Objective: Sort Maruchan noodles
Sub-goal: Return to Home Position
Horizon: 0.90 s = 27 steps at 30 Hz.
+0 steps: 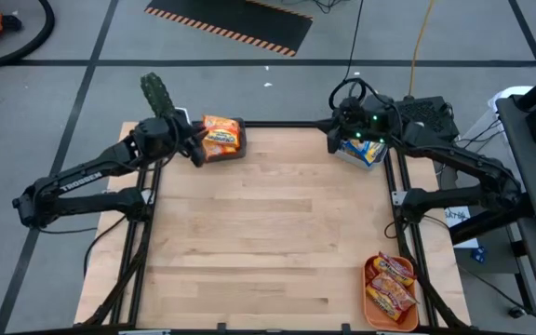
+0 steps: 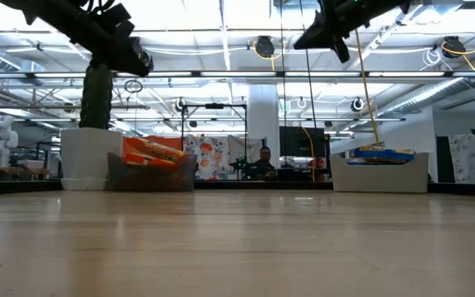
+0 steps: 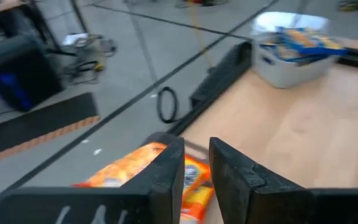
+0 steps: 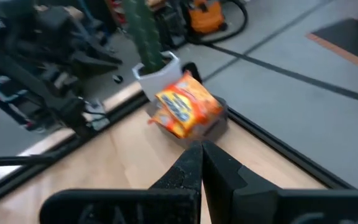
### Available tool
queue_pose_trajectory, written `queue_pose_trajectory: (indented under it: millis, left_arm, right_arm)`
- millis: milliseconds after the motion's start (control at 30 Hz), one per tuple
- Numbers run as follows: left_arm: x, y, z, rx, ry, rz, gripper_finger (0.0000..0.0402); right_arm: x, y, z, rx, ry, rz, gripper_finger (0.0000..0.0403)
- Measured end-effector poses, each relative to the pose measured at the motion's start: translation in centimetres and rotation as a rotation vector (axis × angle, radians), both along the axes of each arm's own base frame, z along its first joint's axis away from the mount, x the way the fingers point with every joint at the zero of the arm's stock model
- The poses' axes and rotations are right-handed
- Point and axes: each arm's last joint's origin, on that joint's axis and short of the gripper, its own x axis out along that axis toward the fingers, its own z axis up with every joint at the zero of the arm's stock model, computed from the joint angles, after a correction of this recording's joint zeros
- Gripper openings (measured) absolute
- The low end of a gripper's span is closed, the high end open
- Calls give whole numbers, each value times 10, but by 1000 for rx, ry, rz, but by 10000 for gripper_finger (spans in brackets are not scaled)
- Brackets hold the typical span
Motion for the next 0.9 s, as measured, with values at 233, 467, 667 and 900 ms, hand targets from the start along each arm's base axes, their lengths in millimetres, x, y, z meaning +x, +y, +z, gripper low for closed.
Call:
queue_pose_trajectory:
  millis: [233, 467, 667, 900]
  left_arm:
    - [4, -4, 3, -65, -77, -164, 76]
    - [-3, -17, 12, -19, -114, -261, 76]
    - [-19, -32, 24, -12, -205, -316, 76]
    - [-32, -52, 33, -16, -286, -417, 9]
  right_arm:
    - [12, 18, 8, -41, -76, 81, 0]
    - [18, 33, 9, -86, -69, 163, 0]
    - [19, 39, 9, -166, -44, 215, 0]
    - [22, 52, 9, -186, -33, 277, 0]
